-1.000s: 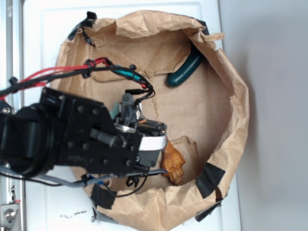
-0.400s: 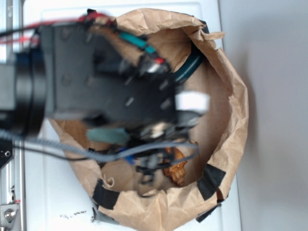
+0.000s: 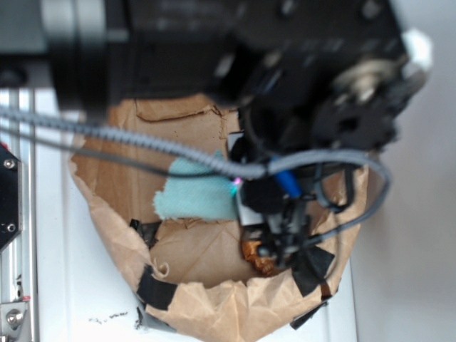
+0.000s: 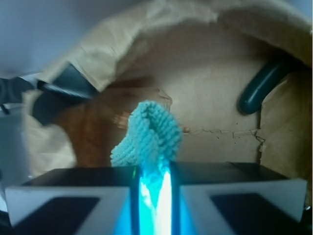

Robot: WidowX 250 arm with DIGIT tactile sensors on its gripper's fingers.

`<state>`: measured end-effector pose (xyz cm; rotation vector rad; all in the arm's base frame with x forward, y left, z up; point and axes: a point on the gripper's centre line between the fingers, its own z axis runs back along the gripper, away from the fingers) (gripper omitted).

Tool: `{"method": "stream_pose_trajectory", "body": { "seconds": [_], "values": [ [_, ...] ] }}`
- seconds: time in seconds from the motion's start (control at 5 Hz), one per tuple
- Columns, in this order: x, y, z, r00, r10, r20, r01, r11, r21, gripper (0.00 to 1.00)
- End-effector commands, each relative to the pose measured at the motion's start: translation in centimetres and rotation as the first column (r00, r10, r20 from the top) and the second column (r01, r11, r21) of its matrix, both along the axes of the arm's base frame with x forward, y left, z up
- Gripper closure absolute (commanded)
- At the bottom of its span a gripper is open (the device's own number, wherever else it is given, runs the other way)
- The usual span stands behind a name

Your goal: Grab the blue cloth.

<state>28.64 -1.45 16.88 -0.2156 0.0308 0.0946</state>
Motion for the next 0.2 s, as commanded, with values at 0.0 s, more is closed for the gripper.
{"method": "stream_pose_trajectory", "body": {
  "seconds": [0.0],
  "values": [
    [0.64, 1.14, 2.34, 0.994, 0.049, 0.098, -0.05, 0.999, 0.002, 0.0]
  ]
}}
